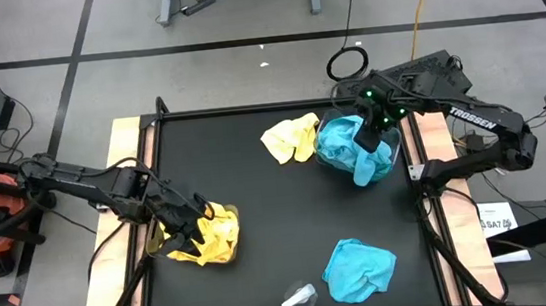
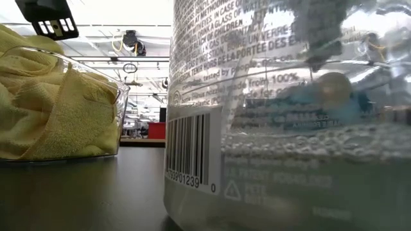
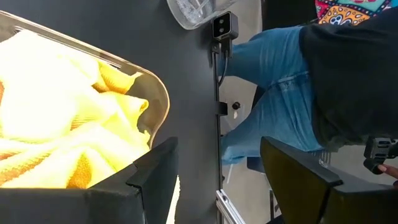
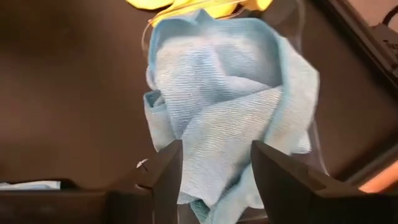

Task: Sort microfiber towel by color & place in baskets
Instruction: Put the blue microfiber towel into the top transparent bin

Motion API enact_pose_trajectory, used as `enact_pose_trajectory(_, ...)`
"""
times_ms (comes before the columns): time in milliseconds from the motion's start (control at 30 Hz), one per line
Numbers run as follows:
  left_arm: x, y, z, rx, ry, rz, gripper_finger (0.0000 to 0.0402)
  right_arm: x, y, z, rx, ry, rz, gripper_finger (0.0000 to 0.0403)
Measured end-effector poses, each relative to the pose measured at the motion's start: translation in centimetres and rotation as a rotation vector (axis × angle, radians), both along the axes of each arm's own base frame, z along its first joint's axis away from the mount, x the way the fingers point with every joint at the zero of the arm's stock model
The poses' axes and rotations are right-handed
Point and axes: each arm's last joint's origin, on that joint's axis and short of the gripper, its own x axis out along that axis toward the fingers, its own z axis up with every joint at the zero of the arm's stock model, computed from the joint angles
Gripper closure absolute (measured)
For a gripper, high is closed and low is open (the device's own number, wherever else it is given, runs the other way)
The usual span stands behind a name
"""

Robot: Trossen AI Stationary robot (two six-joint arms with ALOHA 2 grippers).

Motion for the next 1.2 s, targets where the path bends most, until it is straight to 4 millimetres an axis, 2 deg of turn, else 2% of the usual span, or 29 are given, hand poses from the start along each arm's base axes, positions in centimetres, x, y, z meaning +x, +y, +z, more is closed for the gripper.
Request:
enact_pose_trajectory(200,0.1,-0.1,0.2,-0.017,-0.017,-0.006,0.0168,0.9,0.3,-3.5,0.016,0.021,0.039,0.0270)
enact_pose_trajectory(533,0.4,0.0,2.9,0.014,-0.157,-0.014,0.0168,1.7,-0.2,-10.1,0.000,-0.050,-0.041,0.0318)
enact_pose_trajectory(667,0.3,0.0,2.8,0.036,-0.155,-0.013,0.0168,1.8,-0.3,-12.6,0.023,-0.049,-0.081,0.0326)
enact_pose_trajectory(800,-0.3,0.3,1.9,0.115,-0.058,0.012,0.0168,1.7,-0.2,-14.6,0.060,-0.010,-0.109,0.0328)
enact_pose_trajectory(1000,-1.9,1.1,0.4,0.290,0.139,0.046,0.0168,1.8,-0.2,-15.2,0.078,0.009,-0.116,0.0328)
enact_pose_trajectory(1200,-2.2,1.4,0.1,0.389,0.152,0.065,0.0168,2.0,-0.2,-13.2,0.113,-0.050,-0.106,0.0328)
